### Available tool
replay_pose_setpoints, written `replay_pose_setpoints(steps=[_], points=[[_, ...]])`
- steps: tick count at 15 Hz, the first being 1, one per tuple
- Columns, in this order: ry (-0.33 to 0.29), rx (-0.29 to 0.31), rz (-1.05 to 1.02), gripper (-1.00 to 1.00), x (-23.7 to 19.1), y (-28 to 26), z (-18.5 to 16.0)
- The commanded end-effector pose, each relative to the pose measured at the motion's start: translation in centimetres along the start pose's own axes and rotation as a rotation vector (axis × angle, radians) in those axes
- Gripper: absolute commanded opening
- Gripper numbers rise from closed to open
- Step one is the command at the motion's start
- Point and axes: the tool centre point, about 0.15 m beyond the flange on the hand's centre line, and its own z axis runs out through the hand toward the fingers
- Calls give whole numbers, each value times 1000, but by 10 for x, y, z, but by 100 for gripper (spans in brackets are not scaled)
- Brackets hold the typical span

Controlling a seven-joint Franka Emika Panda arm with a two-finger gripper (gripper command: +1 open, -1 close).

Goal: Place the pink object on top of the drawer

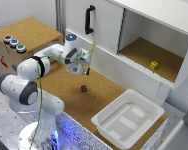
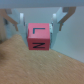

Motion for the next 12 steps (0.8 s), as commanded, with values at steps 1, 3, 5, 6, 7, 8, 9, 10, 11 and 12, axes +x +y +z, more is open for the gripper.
replay_pose_setpoints(steps=[1,3,5,6,7,8,9,10,11,12], points=[[-176,133,-233,-100,114,-86,-30],[-199,184,-346,-100,139,-122,-31],[-248,192,-487,-100,151,-158,-29],[-270,193,-554,-100,151,-172,-27],[-284,194,-628,-100,150,-188,-24],[-286,202,-681,-100,153,-200,-24],[-272,213,-714,-100,161,-211,-26],[-252,223,-746,-100,169,-220,-30],[-243,239,-794,-100,175,-230,-31],[-252,238,-859,-100,176,-241,-30]])
